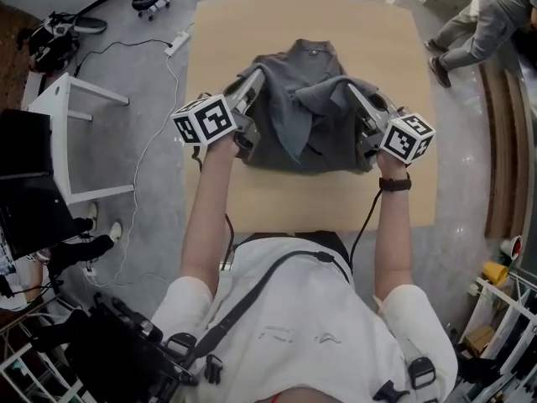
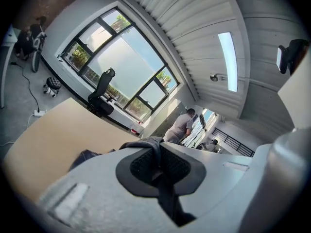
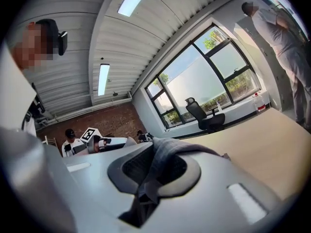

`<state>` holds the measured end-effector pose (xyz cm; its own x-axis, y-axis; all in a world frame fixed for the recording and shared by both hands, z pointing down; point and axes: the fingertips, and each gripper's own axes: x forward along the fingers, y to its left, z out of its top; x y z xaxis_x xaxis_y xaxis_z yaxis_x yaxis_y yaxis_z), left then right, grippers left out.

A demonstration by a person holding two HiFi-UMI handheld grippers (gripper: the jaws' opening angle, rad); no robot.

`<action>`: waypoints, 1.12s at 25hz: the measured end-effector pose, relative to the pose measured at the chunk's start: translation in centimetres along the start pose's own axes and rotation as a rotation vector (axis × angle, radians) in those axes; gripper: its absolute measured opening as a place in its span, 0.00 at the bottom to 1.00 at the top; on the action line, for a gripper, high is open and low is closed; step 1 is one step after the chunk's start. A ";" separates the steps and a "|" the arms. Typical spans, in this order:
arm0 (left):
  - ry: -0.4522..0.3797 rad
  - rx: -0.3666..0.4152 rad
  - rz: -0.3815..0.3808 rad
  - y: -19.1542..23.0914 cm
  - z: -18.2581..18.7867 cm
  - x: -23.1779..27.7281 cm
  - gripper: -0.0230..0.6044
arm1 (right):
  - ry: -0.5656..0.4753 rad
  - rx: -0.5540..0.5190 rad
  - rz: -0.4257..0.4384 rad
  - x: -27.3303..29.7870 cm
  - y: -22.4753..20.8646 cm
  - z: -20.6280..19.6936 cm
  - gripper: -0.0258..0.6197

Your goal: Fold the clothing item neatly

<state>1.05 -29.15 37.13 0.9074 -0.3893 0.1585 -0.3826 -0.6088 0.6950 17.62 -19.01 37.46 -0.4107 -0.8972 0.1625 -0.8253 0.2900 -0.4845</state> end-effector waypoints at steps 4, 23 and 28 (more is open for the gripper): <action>0.038 -0.026 0.049 4.5 1.2 5.9 0.05 | 0.074 0.040 -0.037 5.0 -6.4 0.0 0.10; 0.417 0.189 0.376 22.9 -5.5 13.9 0.41 | 0.326 0.110 -0.355 11.6 -25.0 -9.6 0.69; 0.445 0.171 0.454 24.6 -8.9 6.9 0.42 | 0.336 0.108 -0.373 5.5 -23.2 -12.1 0.68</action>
<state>-0.55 -40.64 61.58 0.6203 -0.3327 0.7103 -0.7334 -0.5671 0.3748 29.84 -26.68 59.99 -0.2127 -0.7713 0.5999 -0.9020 -0.0810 -0.4240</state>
